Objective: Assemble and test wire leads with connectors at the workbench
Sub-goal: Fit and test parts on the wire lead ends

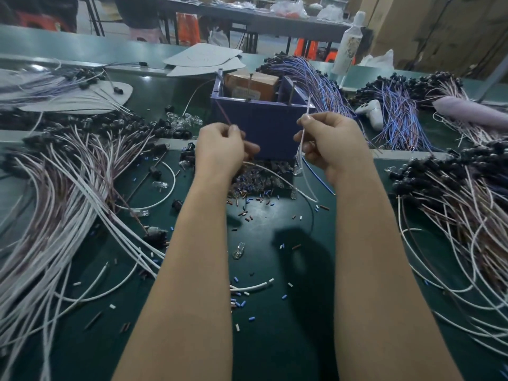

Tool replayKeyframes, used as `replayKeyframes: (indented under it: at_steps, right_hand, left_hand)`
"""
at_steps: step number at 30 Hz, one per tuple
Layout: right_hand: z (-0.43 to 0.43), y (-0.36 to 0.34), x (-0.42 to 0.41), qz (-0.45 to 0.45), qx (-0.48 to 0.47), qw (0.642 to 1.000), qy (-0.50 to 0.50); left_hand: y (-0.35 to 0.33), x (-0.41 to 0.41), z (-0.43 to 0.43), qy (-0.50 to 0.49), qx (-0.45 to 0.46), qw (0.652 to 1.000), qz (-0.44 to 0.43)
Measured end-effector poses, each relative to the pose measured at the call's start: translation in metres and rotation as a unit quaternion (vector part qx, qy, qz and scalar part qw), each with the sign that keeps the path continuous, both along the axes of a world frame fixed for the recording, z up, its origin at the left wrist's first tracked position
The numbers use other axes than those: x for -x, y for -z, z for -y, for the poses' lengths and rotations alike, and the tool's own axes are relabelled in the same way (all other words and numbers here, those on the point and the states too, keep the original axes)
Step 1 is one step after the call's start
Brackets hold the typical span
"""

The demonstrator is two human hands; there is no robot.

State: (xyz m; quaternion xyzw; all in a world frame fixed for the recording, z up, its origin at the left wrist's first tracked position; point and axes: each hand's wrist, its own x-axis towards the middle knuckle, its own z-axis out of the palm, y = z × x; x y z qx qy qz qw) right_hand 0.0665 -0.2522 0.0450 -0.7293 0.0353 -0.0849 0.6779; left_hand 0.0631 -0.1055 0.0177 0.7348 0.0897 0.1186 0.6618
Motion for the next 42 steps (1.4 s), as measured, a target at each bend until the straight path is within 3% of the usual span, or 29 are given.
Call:
replayKeyframes:
  at_steps: [7,14,21,23,25,27,35,38,42]
  right_hand:
    - [-0.006,0.008,-0.003,-0.029,-0.044,0.998,-0.019]
    - [-0.008,0.023,-0.011,0.000,0.025,0.999,0.029]
    - [-0.006,0.014,-0.006,-0.017,-0.023,0.999,-0.018]
    - [0.001,0.011,-0.005,-0.038,0.101,0.993,-0.037]
    - [0.007,0.011,-0.003,-0.080,0.295,0.950,-0.072]
    - [0.011,0.013,-0.001,-0.129,0.400,0.901,-0.108]
    - [0.003,0.014,0.009,-0.199,0.554,0.785,-0.193]
    - [-0.006,0.019,0.008,-0.207,0.568,0.773,-0.193]
    - [-0.010,0.022,0.006,-0.204,0.545,0.792,-0.182]
  left_hand:
    - [0.007,-0.007,-0.022,-0.057,-0.065,0.996,-0.031]
    - [0.001,-0.001,-0.007,0.009,-0.149,0.989,0.007]
    - [-0.001,-0.001,0.013,0.037,-0.186,0.982,0.012]
    - [0.001,-0.002,0.010,0.032,-0.183,0.983,0.007]
    - [0.002,-0.002,0.006,0.029,-0.176,0.984,0.001]
    - [0.003,-0.002,0.002,0.028,-0.170,0.985,-0.003]
    - [0.004,-0.002,-0.002,0.039,-0.181,0.982,-0.025]
    - [0.004,-0.002,-0.002,0.069,-0.191,0.978,-0.037]
    - [0.003,-0.001,-0.001,0.100,-0.201,0.973,-0.045]
